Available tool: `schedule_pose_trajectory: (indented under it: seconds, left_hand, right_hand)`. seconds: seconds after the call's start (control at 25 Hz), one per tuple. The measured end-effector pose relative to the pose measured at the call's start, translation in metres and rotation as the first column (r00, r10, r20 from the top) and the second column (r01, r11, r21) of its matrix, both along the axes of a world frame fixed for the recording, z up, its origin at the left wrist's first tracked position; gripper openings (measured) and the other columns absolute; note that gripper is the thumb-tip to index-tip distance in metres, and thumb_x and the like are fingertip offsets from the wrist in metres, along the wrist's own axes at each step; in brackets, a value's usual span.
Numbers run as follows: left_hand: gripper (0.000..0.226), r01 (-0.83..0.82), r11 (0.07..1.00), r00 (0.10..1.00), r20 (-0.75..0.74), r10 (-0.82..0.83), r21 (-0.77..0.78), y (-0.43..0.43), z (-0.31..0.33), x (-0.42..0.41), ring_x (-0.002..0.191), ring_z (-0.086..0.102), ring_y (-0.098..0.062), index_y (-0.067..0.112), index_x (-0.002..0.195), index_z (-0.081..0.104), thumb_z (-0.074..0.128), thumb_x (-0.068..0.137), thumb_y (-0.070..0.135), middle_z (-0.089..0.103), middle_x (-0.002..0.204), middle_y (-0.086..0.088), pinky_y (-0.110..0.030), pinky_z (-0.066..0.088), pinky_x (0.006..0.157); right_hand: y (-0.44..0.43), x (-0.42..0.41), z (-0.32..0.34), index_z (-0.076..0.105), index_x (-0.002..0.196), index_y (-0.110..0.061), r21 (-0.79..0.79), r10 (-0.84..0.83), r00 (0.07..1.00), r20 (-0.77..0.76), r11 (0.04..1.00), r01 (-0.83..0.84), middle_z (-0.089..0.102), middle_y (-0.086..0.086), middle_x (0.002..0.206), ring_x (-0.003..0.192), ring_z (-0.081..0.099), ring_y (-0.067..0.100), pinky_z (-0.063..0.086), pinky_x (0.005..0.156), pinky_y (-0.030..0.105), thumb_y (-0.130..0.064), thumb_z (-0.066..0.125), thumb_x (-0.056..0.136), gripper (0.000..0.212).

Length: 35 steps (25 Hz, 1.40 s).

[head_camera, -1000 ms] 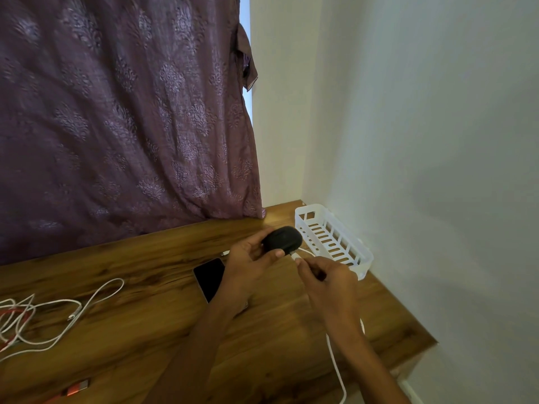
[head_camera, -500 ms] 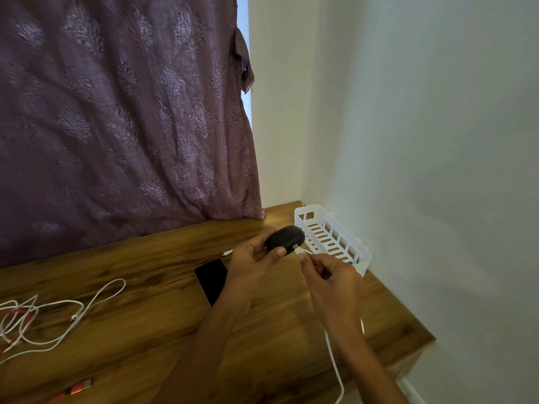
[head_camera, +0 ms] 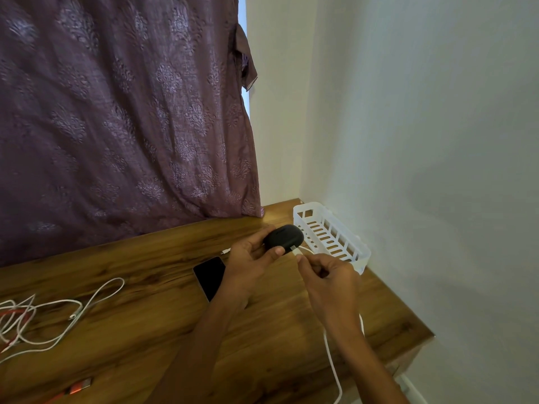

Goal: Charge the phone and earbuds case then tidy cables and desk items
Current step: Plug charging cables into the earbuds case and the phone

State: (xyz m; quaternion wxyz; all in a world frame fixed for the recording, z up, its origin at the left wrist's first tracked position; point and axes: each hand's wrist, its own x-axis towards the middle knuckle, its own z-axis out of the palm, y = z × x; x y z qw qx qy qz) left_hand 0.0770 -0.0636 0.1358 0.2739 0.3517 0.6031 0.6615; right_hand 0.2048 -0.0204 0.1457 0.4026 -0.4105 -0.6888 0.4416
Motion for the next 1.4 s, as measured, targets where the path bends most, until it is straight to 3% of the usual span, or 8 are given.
schedule_pose_trajectory:
  seconds: [0.24, 0.44, 0.68, 0.88, 1.0, 1.24, 1.4]
  left_hand:
    - [0.052, 0.024, 1.000, 0.998, -0.054, -0.024, -0.010, 0.002, 0.006, -0.009, 0.104, 0.061, -0.005, 0.012, 0.127, 0.052, 0.066, 0.078, 0.002, 0.063, 0.116, 0.000, -0.016, 0.051, 0.086]
    - [0.048, 0.013, 1.000, 0.999, -0.038, -0.013, 0.000, 0.005, 0.005, -0.008, 0.099, 0.062, -0.001, 0.011, 0.126, 0.053, 0.064, 0.080, 0.005, 0.064, 0.117, -0.002, -0.012, 0.051, 0.079]
    - [0.055, 0.052, 0.999, 0.992, -0.116, -0.053, -0.016, 0.010, 0.013, -0.009, 0.110, 0.059, -0.008, 0.011, 0.129, 0.050, 0.067, 0.078, 0.002, 0.060, 0.125, -0.006, -0.017, 0.048, 0.091]
    - [0.055, 0.054, 0.999, 0.991, -0.122, -0.053, 0.001, 0.011, 0.016, -0.006, 0.104, 0.060, -0.001, 0.010, 0.129, 0.050, 0.066, 0.078, -0.001, 0.061, 0.122, -0.004, -0.013, 0.050, 0.085]
    - [0.055, 0.040, 0.999, 0.993, -0.115, -0.039, 0.005, 0.013, 0.013, -0.008, 0.106, 0.060, -0.004, 0.010, 0.130, 0.050, 0.066, 0.078, 0.000, 0.061, 0.121, -0.002, -0.014, 0.050, 0.086]
    - [0.053, -0.031, 0.989, 0.986, -0.164, 0.007, -0.147, 0.022, -0.025, -0.021, 0.113, 0.056, -0.014, 0.016, 0.127, 0.051, 0.067, 0.079, 0.004, 0.058, 0.125, -0.004, -0.029, 0.048, 0.096]
    - [0.055, -0.090, 0.938, 0.962, -0.273, -0.005, -0.335, 0.033, -0.063, -0.036, 0.118, 0.050, -0.014, 0.017, 0.128, 0.050, 0.068, 0.078, 0.005, 0.056, 0.128, -0.004, -0.026, 0.039, 0.099]
  right_hand:
    - [0.002, -0.006, 0.003, 0.070, 0.083, -0.022, -0.057, -0.018, 0.998, -0.052, 0.998, 0.015, 0.059, -0.020, 0.062, 0.060, 0.060, -0.003, 0.040, 0.049, 0.005, -0.025, 0.065, 0.083, 0.006]
    - [0.007, -0.008, 0.007, 0.072, 0.091, -0.014, -0.077, -0.015, 0.997, -0.078, 0.997, 0.009, 0.062, -0.014, 0.067, 0.065, 0.060, 0.004, 0.044, 0.057, 0.014, -0.025, 0.065, 0.083, 0.015]
    - [0.013, -0.006, 0.007, 0.072, 0.089, -0.013, -0.071, -0.017, 0.998, -0.065, 0.997, 0.012, 0.067, -0.005, 0.068, 0.063, 0.060, 0.008, 0.045, 0.057, 0.017, -0.025, 0.064, 0.084, 0.016]
    - [0.014, -0.009, 0.007, 0.071, 0.084, -0.015, -0.015, -0.017, 0.997, -0.079, 1.000, 0.016, 0.064, -0.008, 0.064, 0.060, 0.060, 0.010, 0.046, 0.057, 0.018, -0.023, 0.064, 0.084, 0.010]
    - [0.019, -0.012, 0.005, 0.070, 0.084, -0.016, 0.001, -0.011, 0.997, -0.075, 1.000, 0.011, 0.063, -0.009, 0.065, 0.063, 0.060, 0.009, 0.045, 0.058, 0.014, -0.023, 0.064, 0.084, 0.009]
    - [0.037, -0.030, -0.034, 0.068, 0.079, -0.020, -0.065, 0.061, 0.995, 0.078, 0.996, -0.056, 0.065, -0.002, 0.067, 0.063, 0.059, 0.012, 0.049, 0.061, 0.023, -0.026, 0.062, 0.085, 0.011]
    - [0.047, -0.045, -0.078, 0.068, 0.103, -0.017, -0.110, 0.090, 0.956, 0.279, 0.992, -0.061, 0.069, -0.002, 0.094, 0.080, 0.061, 0.008, 0.047, 0.069, 0.016, -0.033, 0.061, 0.085, 0.024]
